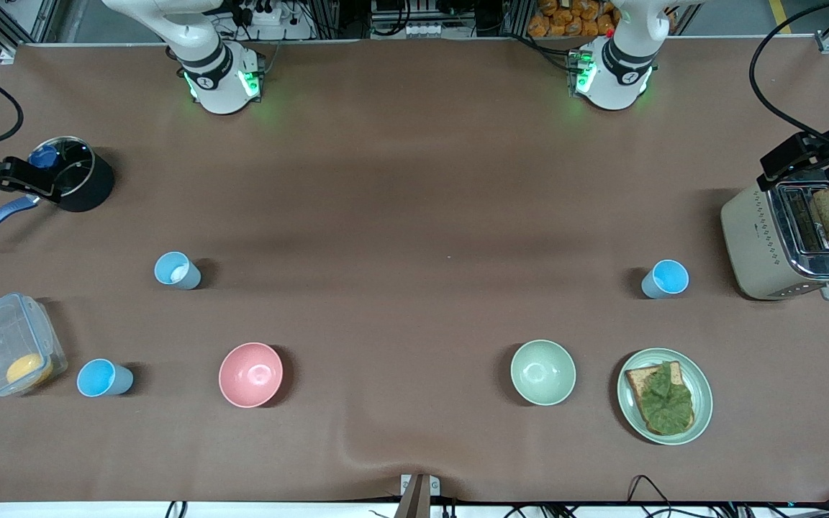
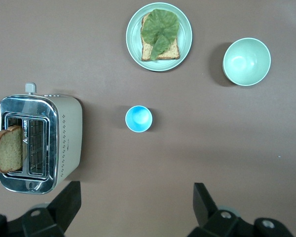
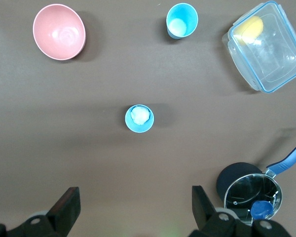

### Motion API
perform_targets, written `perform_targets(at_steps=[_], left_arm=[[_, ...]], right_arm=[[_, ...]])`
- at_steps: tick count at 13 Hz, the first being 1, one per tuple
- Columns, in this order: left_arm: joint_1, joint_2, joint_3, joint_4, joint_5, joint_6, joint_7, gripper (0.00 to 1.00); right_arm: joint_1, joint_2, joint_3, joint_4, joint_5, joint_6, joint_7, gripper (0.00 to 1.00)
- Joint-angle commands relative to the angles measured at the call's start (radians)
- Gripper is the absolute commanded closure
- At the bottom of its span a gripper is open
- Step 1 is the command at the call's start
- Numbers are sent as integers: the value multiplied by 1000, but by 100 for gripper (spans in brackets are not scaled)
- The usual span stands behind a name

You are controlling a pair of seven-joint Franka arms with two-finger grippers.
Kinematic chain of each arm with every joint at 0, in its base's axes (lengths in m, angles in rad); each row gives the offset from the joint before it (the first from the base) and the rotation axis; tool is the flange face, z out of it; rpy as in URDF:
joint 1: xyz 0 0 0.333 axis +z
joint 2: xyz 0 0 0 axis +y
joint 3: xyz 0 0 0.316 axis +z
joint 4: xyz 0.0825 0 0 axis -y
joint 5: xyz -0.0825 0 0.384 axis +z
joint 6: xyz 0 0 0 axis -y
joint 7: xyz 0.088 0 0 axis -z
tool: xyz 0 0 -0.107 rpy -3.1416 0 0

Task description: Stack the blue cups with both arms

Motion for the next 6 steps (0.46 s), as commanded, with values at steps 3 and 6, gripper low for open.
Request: perform_targets(at_steps=[3,6], left_arm=[[4,6,0,21,-15,-36,11,0],[7,12,7,15,-10,-34,20,0]], right_arm=[[-5,-16,11,-11,-15,-5,15,0],[-5,-16,11,-11,-15,-5,15,0]])
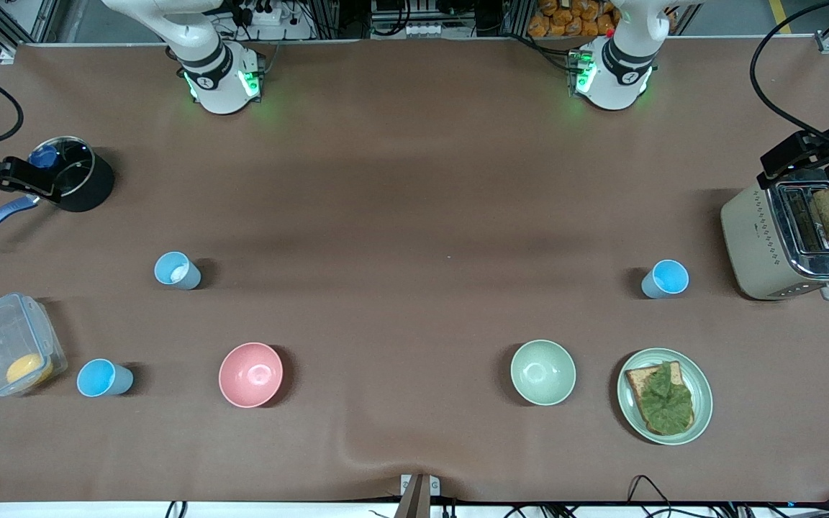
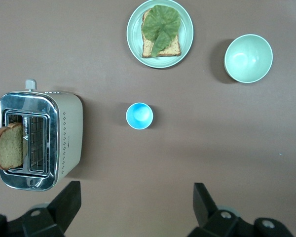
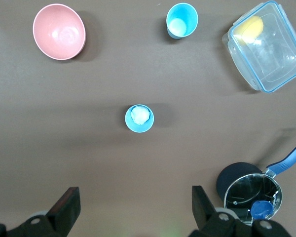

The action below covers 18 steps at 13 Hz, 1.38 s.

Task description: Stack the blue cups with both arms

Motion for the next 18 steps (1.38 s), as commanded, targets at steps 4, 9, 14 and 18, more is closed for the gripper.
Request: perform_targets(at_steps=[4,9,14,18], left_arm=[[28,79,6,-2,-4,-13,57,0],[22,84,-6,-128,-4,121,40,0],[31,48,-3,-393,-1,394,40,0],[77,80,-5,-545,26,620,67,0]], right_arm=[[-7,-14,11,-13,-15,-6,21,0],[-5,24,9,-13,-13,-5,14,0],[-21,190,9,-23,-29,15,11,0],[-30,215,8,-195,-33,241,8,0]])
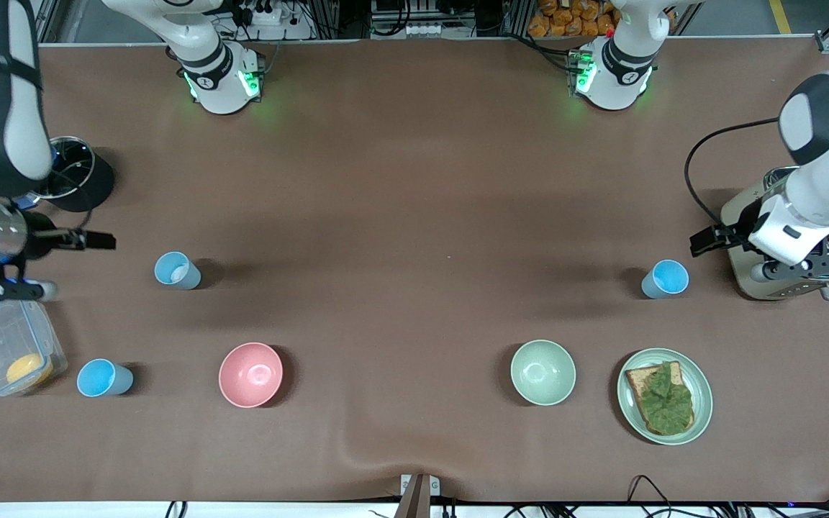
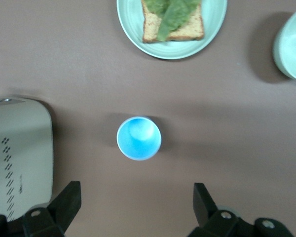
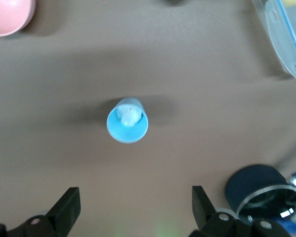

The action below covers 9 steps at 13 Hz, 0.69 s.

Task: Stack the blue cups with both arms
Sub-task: 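Reach the right gripper to one blue cup while the left gripper reaches another, then close the right gripper and the left gripper on the blue cups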

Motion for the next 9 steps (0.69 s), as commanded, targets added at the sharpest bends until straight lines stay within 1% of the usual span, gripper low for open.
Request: perform_targets(at_steps=[1,3,6,9], left_arm=[[25,10,-4,-72,30,86,33,0],[25,53,-4,-75,30,122,30,0],[49,114,-4,-105,30,214,36,0],[81,179,-4,-124,30,326,47,0]], right_arm=[[-22,-25,14,-155,-39,161,-8,0],[-23,-10,14,-241,-52,294,-31,0],[-43,25,16,-364,-52,500,-76,0],[-77,91,16,-379,-50,568,-140,0]])
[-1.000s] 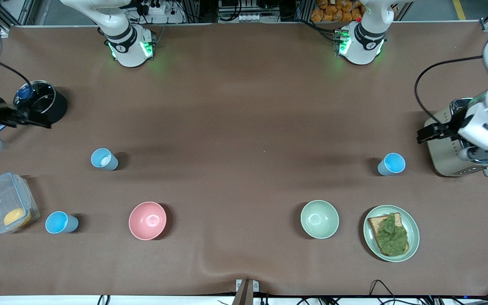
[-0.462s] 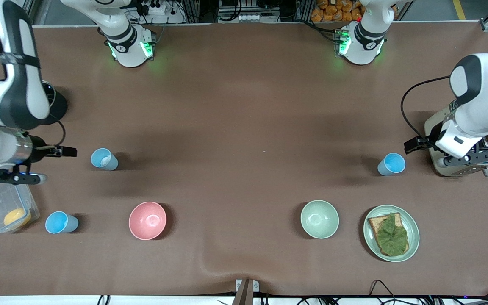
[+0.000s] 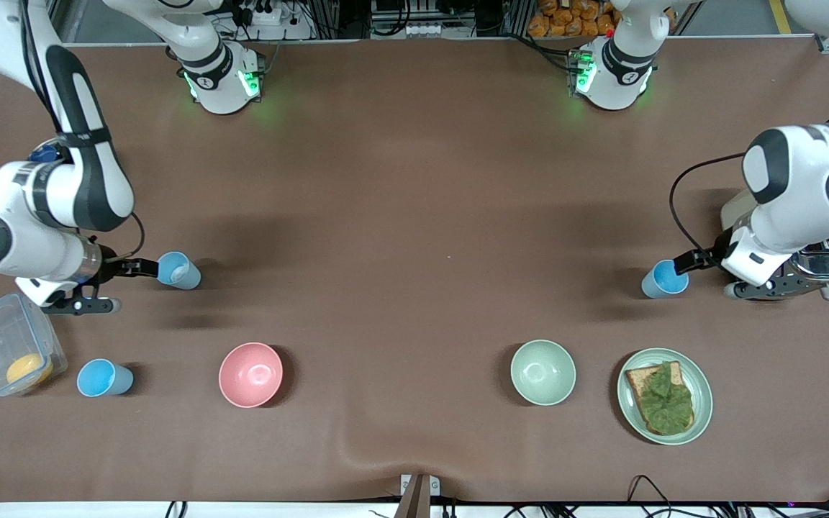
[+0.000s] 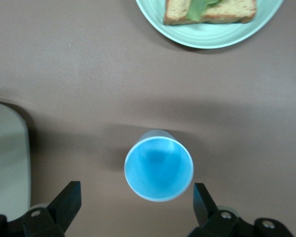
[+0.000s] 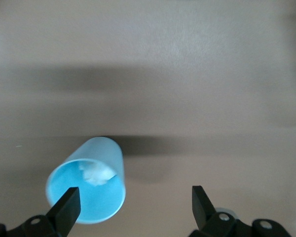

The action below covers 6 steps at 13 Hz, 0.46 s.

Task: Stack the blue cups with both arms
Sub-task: 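Close the right gripper and the left gripper on the blue cups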

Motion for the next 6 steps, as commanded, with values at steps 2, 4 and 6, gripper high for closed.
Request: perform_targets(at_steps=[2,4,6], left_arm=[[30,52,-8,-38,21,122,25,0],[30,74,-8,-64,21,167,25,0],[31,84,-8,-84,21,194,27,0]], right_arm=[[-44,47,19,-5,-10,30,-44,0],[-44,55,19,-8,-2,29,-42,0],[-42,61,19,-8,13,18,-41,0]])
